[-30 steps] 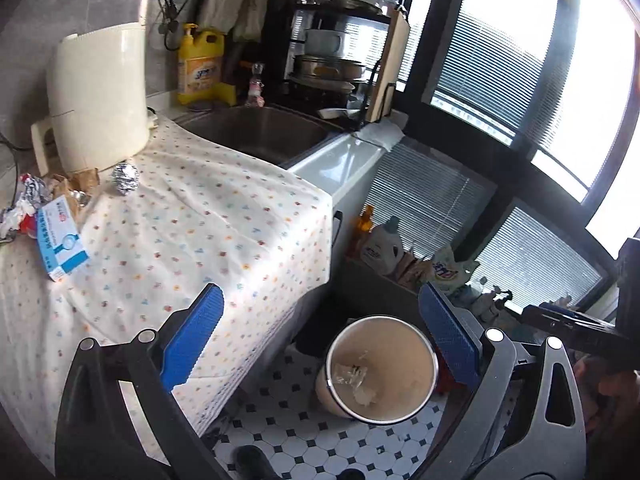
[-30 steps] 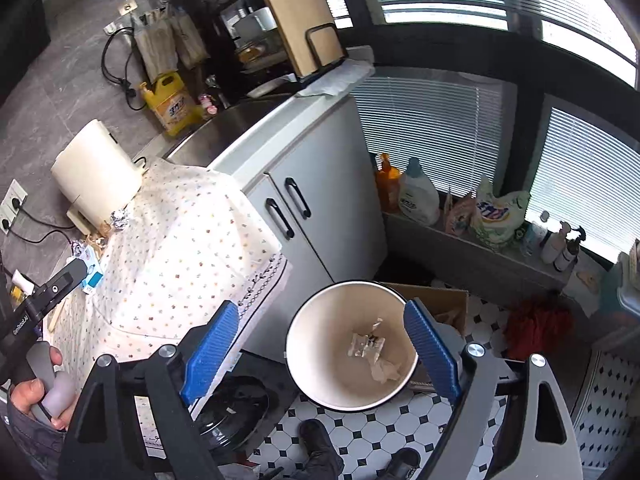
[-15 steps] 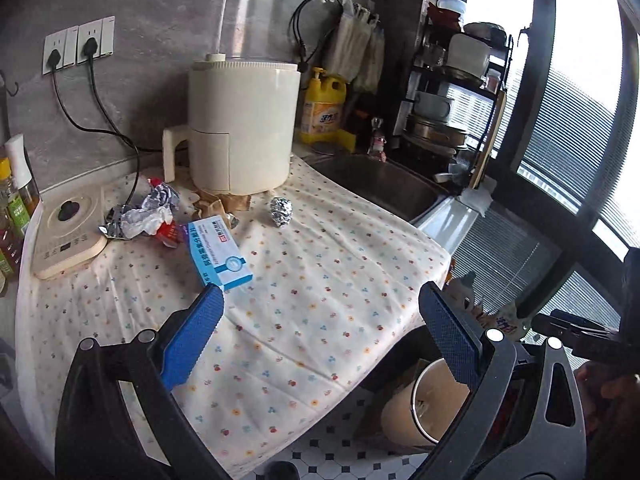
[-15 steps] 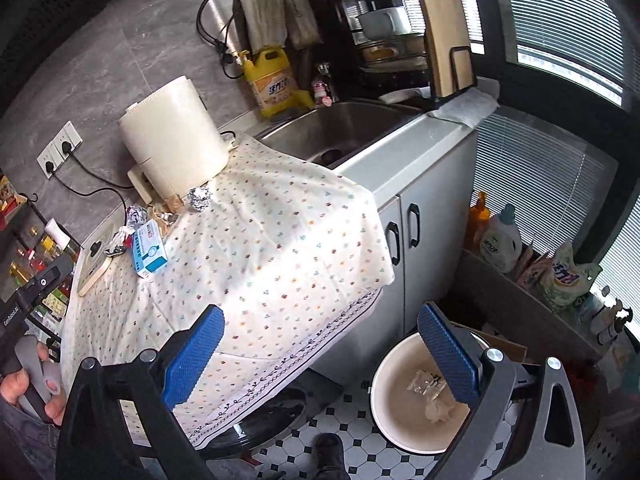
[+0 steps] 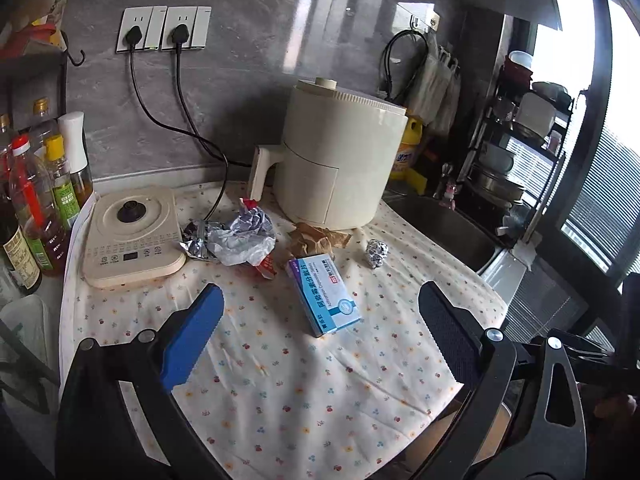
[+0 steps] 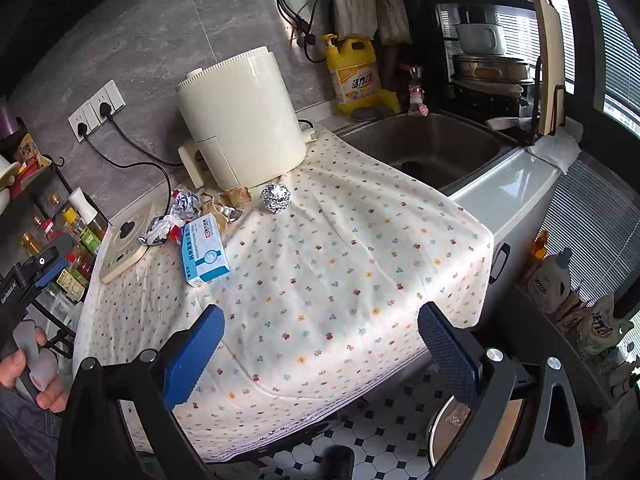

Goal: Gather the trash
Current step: 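Move both grippers back to the counter toward the remaining trash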

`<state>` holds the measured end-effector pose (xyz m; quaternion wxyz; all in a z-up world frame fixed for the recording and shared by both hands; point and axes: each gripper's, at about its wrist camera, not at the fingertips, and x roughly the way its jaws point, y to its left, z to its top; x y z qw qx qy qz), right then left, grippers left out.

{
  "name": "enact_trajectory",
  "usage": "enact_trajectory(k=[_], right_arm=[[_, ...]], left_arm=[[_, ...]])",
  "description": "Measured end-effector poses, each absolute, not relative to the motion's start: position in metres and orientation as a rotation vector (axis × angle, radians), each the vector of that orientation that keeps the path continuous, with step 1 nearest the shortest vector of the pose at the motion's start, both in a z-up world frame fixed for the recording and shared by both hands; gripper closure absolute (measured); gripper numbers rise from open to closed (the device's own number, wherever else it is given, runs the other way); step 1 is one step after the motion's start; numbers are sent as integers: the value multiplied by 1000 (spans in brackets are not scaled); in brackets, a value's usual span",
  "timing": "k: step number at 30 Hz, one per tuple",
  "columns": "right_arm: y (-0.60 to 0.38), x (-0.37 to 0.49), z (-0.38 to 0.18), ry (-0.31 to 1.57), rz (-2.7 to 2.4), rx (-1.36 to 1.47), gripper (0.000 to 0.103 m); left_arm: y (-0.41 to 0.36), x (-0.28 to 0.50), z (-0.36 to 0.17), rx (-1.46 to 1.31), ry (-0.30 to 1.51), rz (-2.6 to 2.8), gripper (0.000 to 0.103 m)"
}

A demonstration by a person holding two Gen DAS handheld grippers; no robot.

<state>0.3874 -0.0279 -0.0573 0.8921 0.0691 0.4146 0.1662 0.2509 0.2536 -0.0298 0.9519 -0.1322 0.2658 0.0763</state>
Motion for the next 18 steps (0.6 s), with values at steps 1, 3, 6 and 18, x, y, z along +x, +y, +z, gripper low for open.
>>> enact_trajectory(k=[1, 3, 6, 18], right_arm=[[-20, 391, -58, 860, 351, 138, 8], [-4, 397, -58, 859, 362, 128, 8], [20, 407, -60, 861, 373, 118, 8], [91, 441, -75, 889, 391, 75, 8]], left_arm=[[262, 253, -31, -277, 540, 165, 6], [279, 258, -34, -301, 536, 172, 6], [303, 266, -39, -325, 537, 184, 6], [366, 319, -80, -476, 590, 117, 11]])
